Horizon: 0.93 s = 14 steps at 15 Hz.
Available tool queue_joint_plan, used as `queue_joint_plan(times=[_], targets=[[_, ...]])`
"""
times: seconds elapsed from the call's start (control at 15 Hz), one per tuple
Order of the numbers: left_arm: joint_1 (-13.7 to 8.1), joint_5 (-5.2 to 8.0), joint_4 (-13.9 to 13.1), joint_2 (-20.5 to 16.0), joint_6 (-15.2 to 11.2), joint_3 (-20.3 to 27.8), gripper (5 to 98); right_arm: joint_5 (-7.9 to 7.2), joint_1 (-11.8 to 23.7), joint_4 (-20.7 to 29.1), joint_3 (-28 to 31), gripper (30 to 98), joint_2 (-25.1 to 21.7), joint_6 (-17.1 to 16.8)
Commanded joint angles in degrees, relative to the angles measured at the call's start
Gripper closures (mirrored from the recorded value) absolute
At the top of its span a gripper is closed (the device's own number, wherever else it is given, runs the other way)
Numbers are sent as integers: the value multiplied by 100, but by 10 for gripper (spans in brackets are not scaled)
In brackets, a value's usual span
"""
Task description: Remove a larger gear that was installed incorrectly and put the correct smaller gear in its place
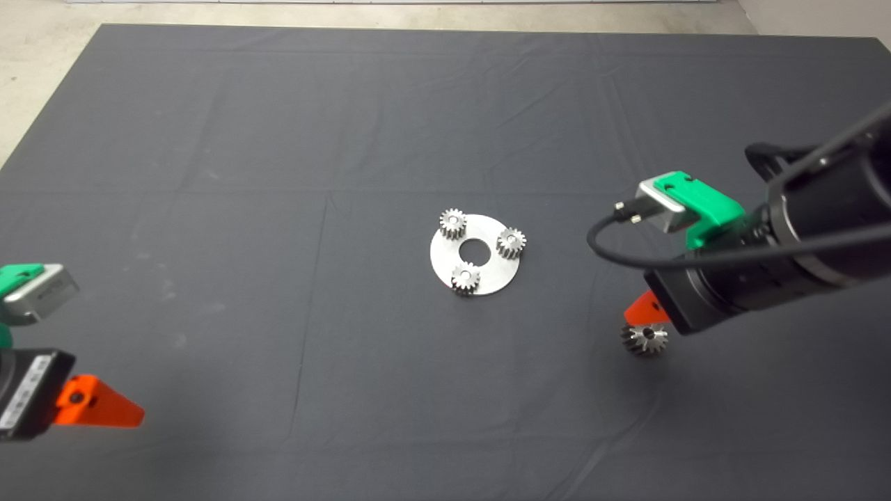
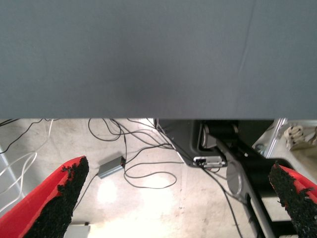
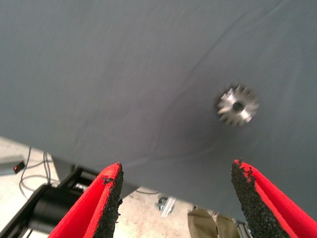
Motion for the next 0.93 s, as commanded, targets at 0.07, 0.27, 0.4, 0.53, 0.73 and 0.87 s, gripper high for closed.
queue_joint_plan(times=[0.07, 0.27, 0.4, 0.53, 0.73, 0.87], targets=[[-13, 64, -132, -149, -70, 296, 93, -657, 144, 345, 610, 703, -174, 697], [-13, 64, -132, -299, -149, 323, 93, -648, 144, 416, 690, 703, -165, 943], [-4, 73, -132, -299, -149, 323, 93, -631, 135, 416, 690, 703, -95, 948], [-4, 81, -132, -288, -205, 323, 93, -622, 135, 399, 690, 703, -89, 939], [-4, 81, -132, -291, -237, 323, 93, -596, 117, 399, 690, 703, -60, 939], [-4, 59, -132, -282, -237, 323, 93, -604, 117, 390, 690, 703, -51, 948]])
